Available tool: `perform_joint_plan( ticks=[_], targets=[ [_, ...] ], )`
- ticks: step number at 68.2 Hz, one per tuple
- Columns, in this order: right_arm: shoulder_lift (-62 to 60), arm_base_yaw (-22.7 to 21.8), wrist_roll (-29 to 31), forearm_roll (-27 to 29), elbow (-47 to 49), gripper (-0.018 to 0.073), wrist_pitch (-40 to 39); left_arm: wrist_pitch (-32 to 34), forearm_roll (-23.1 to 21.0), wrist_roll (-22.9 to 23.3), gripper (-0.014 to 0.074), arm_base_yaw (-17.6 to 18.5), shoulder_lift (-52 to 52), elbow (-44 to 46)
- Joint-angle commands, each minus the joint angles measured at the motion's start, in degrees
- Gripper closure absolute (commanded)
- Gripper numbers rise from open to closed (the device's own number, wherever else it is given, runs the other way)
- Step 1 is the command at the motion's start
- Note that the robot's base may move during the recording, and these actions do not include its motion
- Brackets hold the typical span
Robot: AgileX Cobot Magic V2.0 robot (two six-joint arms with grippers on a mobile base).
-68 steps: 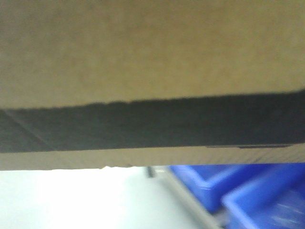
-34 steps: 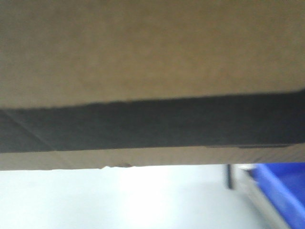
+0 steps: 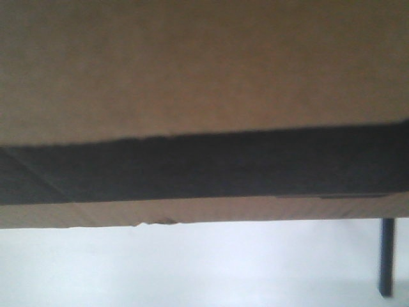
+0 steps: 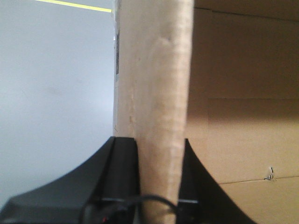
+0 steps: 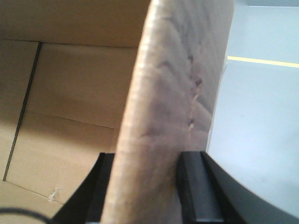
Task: Grab box from left shelf to table start
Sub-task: 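Hold the box with both grippers while the base turns away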
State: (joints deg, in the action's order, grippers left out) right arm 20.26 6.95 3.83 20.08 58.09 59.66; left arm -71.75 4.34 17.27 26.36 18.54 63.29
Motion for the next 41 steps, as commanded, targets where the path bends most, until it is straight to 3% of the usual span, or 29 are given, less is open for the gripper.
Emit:
perform_joint_plan(
  ticks=[1,41],
  targets=[
    [0.88,-0.27,0.81,1.16,1.66,0.0502,-7.18,11.94,-5.78,1.52,0.0697,0.42,0.26,2.59],
    [0.88,-0.27,0.81,1.16,1.66,0.0502,-7.17,11.94,-5.78,1.52,0.0697,0.42,0.26,2.59]
  ],
)
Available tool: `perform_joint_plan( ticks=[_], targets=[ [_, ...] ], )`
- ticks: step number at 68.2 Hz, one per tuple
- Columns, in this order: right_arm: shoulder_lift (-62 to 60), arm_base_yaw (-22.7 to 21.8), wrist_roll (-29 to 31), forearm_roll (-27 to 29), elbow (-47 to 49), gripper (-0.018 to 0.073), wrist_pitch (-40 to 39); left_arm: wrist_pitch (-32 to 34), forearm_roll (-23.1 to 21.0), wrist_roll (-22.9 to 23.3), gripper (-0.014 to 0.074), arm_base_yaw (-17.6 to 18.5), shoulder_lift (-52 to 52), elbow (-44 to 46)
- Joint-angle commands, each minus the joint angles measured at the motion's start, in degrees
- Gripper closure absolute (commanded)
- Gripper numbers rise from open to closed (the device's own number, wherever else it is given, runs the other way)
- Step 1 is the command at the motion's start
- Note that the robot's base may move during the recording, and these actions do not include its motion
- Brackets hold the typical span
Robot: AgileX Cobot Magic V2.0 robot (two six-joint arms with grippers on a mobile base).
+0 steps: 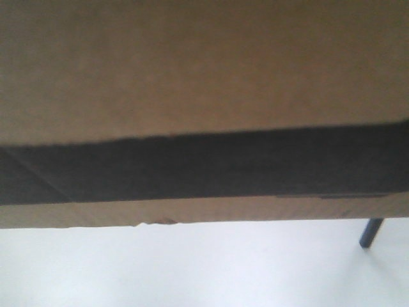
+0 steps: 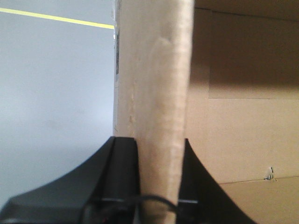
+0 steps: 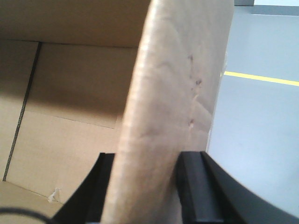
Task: Grab box from left shelf to table start
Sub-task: 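Hold the box with both grippers while the base turns away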
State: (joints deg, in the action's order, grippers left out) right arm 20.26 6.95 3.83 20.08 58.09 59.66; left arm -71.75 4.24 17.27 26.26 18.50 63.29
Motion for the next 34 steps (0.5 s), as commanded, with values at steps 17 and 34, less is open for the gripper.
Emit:
perform_joint_plan(
  ticks=[17,34],
  targets=[
    [0.88,-0.27,0.81,1.16,1.66,0.0502,-7.17,11.94,-5.69,1.52,0.0697,0.53,0.3,2.59],
    [0.88,-0.27,0.81,1.16,1.66,0.0502,-7.17,11.94,-5.69,1.52,0.0697,0.53,0.3,2.59]
  ],
)
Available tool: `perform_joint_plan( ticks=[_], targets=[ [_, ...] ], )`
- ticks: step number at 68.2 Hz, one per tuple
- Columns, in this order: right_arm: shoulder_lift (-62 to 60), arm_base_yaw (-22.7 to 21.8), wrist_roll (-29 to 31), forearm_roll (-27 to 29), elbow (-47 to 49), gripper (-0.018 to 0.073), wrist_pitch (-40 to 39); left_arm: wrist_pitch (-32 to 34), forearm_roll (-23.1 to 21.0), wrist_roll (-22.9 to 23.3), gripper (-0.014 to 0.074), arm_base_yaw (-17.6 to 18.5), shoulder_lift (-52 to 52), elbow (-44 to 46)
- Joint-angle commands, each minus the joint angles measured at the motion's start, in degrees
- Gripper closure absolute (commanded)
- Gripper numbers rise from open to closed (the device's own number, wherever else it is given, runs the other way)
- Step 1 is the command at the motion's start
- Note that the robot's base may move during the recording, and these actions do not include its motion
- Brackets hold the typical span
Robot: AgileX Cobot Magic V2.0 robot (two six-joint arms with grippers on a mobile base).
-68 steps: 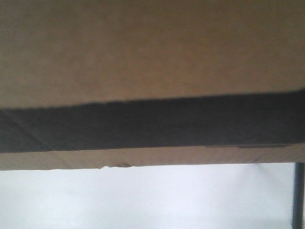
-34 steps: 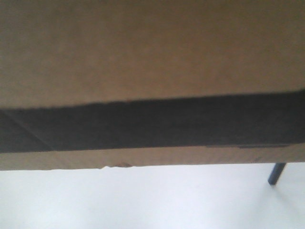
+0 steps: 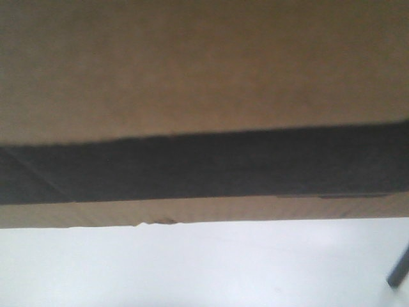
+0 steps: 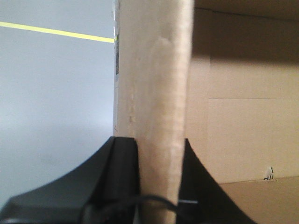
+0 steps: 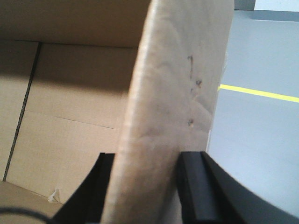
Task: Grab box from left shelf to table start
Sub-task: 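Hold the box with both grippers while the base turns away, then carry the box with both grippers while driving to the white table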
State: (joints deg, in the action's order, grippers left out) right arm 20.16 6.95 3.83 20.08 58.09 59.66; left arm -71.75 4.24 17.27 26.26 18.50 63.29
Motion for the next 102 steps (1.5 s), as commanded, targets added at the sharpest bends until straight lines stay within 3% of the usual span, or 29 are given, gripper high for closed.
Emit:
perform_joint_plan(
  ticks=[1,102],
  targets=[
    [0.98,-0.27,0.81,1.16,1.66,0.0502,-7.17,11.94,-5.69,1.52,0.0697,0.53,0.3,2.59],
    [0.98,-0.27,0.81,1.16,1.66,0.0502,-6.48,11.94,-5.74,1.52,0.0697,0.53,0.3,2.59]
  ],
)
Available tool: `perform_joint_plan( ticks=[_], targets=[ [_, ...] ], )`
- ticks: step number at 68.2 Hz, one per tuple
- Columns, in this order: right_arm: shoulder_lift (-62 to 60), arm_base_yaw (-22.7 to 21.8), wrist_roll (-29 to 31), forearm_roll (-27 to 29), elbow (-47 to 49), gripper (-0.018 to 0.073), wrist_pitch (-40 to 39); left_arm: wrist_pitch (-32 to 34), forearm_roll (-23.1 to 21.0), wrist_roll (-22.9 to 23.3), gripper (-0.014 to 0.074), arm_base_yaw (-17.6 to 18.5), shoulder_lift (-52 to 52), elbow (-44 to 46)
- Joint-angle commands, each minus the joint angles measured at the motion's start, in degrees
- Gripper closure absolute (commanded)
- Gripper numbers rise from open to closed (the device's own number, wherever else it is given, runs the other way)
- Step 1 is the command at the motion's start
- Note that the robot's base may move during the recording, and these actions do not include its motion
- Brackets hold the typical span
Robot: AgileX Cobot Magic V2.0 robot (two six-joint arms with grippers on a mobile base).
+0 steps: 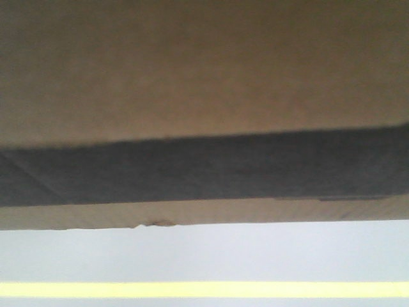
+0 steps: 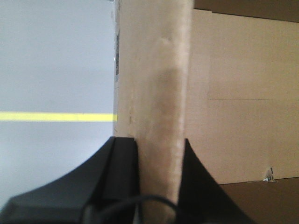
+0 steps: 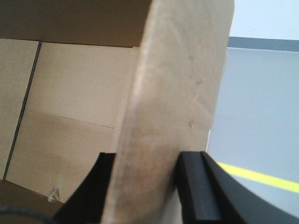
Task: Grab box from left shelf to table start
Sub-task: 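Carry the box with both grippers while driving to the white table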
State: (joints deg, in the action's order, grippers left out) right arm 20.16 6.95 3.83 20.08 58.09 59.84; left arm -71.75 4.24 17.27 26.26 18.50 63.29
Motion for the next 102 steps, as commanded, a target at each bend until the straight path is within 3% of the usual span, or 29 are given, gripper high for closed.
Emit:
perform_joint_plan(
  ticks=[1,102],
  targets=[
    [0.98,-0.27,0.81,1.16,1.66,0.0502,-6.66,11.94,-5.74,1.52,0.0697,0.53,0.3,2.59],
    [1.04,-0.27,0.81,1.16,1.66,0.0502,-6.41,11.94,-5.62,1.52,0.0697,0.53,0.57,2.59]
  ],
)
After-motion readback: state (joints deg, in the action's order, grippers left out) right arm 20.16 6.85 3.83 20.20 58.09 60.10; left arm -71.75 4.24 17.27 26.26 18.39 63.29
